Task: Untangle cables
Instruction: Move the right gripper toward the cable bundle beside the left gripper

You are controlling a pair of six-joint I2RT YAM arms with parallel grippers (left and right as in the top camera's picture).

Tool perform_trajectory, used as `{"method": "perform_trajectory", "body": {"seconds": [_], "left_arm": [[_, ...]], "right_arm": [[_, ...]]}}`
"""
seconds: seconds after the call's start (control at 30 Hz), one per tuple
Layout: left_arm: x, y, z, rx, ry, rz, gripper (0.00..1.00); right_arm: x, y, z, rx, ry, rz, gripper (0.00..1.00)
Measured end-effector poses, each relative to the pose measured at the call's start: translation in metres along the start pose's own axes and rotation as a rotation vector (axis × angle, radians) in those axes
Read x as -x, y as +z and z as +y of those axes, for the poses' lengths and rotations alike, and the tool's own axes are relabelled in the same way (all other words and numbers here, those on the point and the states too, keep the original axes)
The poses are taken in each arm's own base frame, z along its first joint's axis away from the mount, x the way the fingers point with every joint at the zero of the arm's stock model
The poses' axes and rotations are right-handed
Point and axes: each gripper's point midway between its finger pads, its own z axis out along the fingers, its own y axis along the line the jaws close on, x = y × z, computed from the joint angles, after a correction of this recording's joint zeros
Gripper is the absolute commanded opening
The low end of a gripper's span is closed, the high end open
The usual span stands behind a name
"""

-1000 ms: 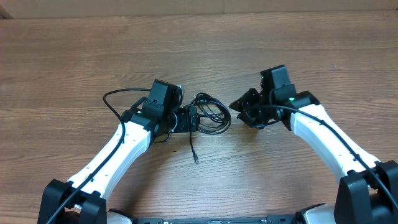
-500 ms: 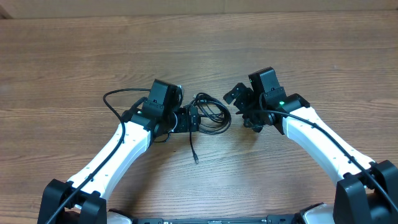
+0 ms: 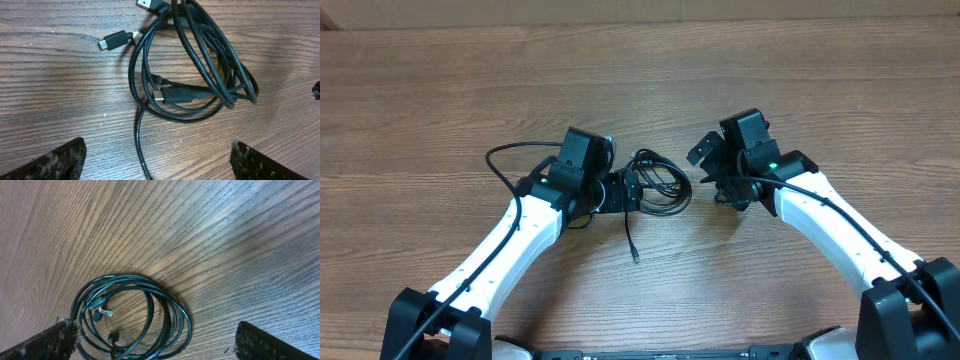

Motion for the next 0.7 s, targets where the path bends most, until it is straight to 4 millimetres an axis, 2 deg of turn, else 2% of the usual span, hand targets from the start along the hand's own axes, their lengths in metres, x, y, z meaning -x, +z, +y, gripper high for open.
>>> {"method": "perform_trajectory", "body": {"seconds": [0.17,0.37,0.7], "left_arm": [[0.000,0.000,0.000,0.000,0.000,0.000,0.93],[0.000,0.000,0.000,0.000,0.000,0.000,0.94],[0.000,0.000,0.000,0.000,0.000,-0.001,0.95]], "right_arm": [[0.002,0.003,-0.003,-0.017,0.000,-0.010,1.00],[0.000,0.024,-0.015,-0.073,0.004,0.007,1.00],[-0.001,0.025,-0.014,-0.067,0.005,0.015,1.00]]}}
